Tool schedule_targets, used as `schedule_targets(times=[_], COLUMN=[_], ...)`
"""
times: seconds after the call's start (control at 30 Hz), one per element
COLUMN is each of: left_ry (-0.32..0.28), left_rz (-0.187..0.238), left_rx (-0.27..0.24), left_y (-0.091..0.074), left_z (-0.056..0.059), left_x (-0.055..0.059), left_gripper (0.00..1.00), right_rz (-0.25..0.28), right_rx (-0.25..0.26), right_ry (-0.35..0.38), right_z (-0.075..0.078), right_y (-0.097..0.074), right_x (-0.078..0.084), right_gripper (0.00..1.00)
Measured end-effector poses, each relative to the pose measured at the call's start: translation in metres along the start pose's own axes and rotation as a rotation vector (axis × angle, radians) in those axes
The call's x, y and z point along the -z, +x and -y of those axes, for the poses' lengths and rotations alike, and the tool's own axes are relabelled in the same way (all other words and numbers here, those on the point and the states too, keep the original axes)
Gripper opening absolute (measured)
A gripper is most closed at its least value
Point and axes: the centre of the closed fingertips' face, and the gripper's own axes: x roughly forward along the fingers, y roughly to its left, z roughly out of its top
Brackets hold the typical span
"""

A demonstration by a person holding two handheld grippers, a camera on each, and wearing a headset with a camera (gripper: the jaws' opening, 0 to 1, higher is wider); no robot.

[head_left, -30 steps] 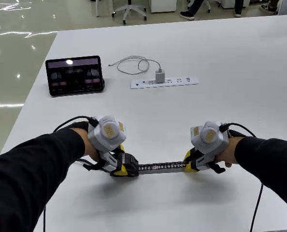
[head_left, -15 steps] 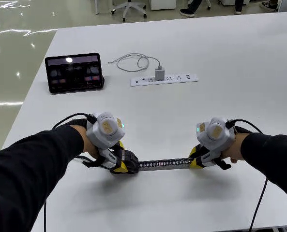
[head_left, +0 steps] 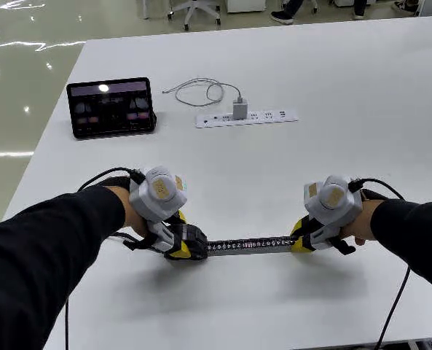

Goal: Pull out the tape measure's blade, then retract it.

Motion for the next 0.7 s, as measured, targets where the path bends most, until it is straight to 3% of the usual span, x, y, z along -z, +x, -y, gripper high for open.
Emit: schedule_targets(times=[0.7], left_ry=[-0.005], left_rz=[0.000], left_rx=[-0.002], left_y=[-0.0004], left_z=[0.0014], left_x=[0.0001], left_gripper=[0.33], right_rz=[-0.015], right_rx=[0.003], right_ry=[0.001], right_z=[0.0013], right_y=[-0.0060], right_x=[0.0099], right_gripper=[0.10])
